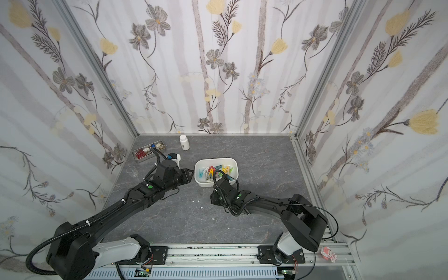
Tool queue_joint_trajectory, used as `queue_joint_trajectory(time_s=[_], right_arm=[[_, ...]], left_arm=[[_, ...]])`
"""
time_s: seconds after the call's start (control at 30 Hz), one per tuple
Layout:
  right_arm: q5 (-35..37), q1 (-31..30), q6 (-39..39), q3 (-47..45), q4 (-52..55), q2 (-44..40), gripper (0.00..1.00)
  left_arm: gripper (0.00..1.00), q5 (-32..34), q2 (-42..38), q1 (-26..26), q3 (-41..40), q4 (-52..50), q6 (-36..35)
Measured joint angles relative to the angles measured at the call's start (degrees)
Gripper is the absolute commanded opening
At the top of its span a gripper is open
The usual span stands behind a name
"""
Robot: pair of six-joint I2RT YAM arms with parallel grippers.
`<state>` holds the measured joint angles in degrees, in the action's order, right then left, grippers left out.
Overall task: Put the clothespins into the storage box
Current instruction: Pick up the clothespin from the center of the board.
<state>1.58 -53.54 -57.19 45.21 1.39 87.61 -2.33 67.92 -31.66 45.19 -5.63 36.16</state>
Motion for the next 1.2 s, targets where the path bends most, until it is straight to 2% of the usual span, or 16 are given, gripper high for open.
queue_joint_trajectory(time_s=[0.37, 1.2], right_arm=[[1.8, -0.3, -0.9, 1.7, 1.3, 3.2, 0.39], [4.4, -1.0, 0.3, 5.4, 4.3, 9.1, 0.36]], left_arm=[[0.34, -1.2, -2.4, 0.2, -2.6, 1.3, -0.1], [0.36, -2.0, -4.8, 1.2, -4.3, 1.9, -0.6]])
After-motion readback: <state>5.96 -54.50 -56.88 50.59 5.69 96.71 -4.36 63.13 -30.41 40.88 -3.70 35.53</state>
